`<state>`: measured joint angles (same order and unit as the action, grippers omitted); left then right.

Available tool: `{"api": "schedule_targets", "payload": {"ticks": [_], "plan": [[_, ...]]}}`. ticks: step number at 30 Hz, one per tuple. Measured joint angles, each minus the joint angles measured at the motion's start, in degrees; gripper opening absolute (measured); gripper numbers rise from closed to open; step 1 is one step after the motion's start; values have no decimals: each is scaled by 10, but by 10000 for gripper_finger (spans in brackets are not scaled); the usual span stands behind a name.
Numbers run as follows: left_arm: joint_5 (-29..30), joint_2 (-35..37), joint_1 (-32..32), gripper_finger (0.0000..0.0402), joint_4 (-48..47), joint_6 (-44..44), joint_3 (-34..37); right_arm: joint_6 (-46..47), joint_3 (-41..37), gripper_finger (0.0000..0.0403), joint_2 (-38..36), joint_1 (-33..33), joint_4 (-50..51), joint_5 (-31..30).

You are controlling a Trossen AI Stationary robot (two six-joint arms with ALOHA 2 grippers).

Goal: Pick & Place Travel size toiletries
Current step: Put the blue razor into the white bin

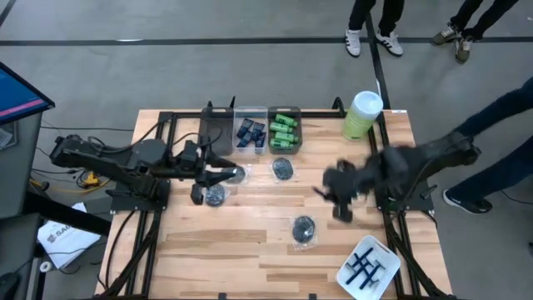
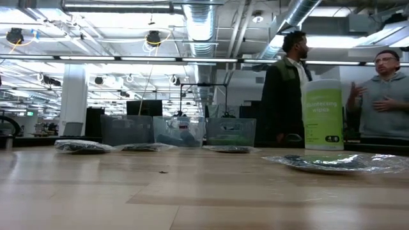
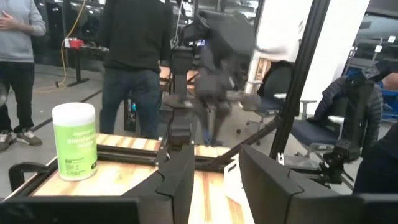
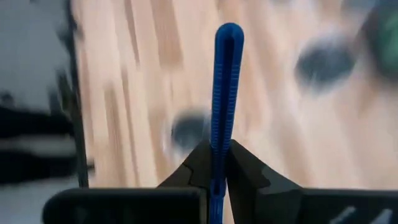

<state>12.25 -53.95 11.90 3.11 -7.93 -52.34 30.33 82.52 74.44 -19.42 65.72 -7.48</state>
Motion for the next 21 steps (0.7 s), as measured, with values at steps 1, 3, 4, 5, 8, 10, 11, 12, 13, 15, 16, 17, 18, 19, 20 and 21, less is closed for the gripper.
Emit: {"api": "schedule_targets", "payload": {"ticks": [1,3,4,5,8,10,11,12,13,15,16,17,18,19,20,21], "plan": [[0,4,2,119,-8,0,0,36,-14,17,8,-27,18,-1],[0,6,4,117,-10,0,0,111,-37,17,22,-83,47,0],[0,9,4,116,-17,0,0,142,-49,17,28,-112,54,3],[-2,11,5,116,-19,0,1,168,-58,17,36,-142,64,12],[-10,11,5,118,-21,0,0,213,-72,17,70,-217,62,39],[-13,11,5,121,-22,0,0,216,-75,17,96,-258,62,67],[-13,11,5,122,-22,0,0,211,-75,17,109,-275,61,82],[-13,11,5,124,-22,0,0,202,-75,17,124,-290,61,94],[-13,11,5,125,-22,0,0,190,-75,17,139,-303,64,106],[-13,11,5,127,-22,1,0,164,-75,17,167,-319,66,136],[-14,11,5,127,-22,1,0,151,-75,17,181,-325,68,154],[-15,11,5,127,-22,1,0,139,-75,17,193,-331,68,168],[-15,11,5,127,-22,1,0,127,-75,17,205,-335,67,181],[-15,11,5,127,-22,1,0,116,-75,17,216,-339,67,191],[-15,11,5,127,-22,1,0,103,-74,17,226,-343,67,201],[-15,11,5,127,-22,1,0,92,-74,18,236,-345,67,208]]}}
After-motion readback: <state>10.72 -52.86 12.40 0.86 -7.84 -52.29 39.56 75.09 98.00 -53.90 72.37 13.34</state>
